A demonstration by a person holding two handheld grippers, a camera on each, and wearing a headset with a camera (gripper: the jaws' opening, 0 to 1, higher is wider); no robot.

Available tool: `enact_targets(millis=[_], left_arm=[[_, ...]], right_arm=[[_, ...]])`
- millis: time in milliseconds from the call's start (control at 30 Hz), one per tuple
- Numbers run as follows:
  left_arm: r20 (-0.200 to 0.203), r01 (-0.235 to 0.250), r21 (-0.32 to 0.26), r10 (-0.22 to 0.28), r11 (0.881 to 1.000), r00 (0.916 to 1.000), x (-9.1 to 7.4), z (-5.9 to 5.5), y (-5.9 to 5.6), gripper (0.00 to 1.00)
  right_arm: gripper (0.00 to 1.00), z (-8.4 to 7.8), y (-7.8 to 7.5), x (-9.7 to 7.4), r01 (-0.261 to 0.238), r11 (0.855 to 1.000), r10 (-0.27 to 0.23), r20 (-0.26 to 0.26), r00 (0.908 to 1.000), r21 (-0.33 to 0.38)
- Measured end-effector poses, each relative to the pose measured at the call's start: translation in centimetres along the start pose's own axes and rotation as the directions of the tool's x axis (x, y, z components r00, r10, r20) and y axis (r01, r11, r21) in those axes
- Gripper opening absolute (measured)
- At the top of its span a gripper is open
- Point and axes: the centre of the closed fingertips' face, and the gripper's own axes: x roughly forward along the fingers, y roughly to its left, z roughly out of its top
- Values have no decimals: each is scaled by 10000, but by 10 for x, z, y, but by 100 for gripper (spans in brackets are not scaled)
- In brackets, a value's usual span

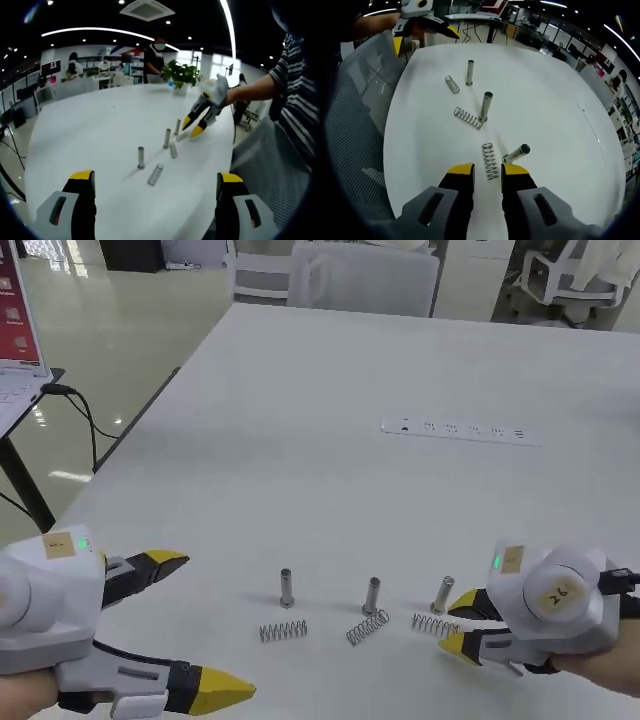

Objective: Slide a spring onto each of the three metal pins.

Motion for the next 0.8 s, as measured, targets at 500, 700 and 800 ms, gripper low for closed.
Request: enact_targets(millis=[500,700,800], left_arm=[[-194,128,-46,-129,9999,9997,-6,-10,6,98],[69,156,-303,-154,9994,9999,-5,-8,7,98],[66,252,-292,-250,9993,9997,-5,-8,4,98]], right_arm=[[16,-9,2,9,-293,9995,296,-422,9987,85],[14,-11,1,9,-304,9995,308,-459,9985,84],[14,-10,1,10,-274,9996,278,-440,9986,102]])
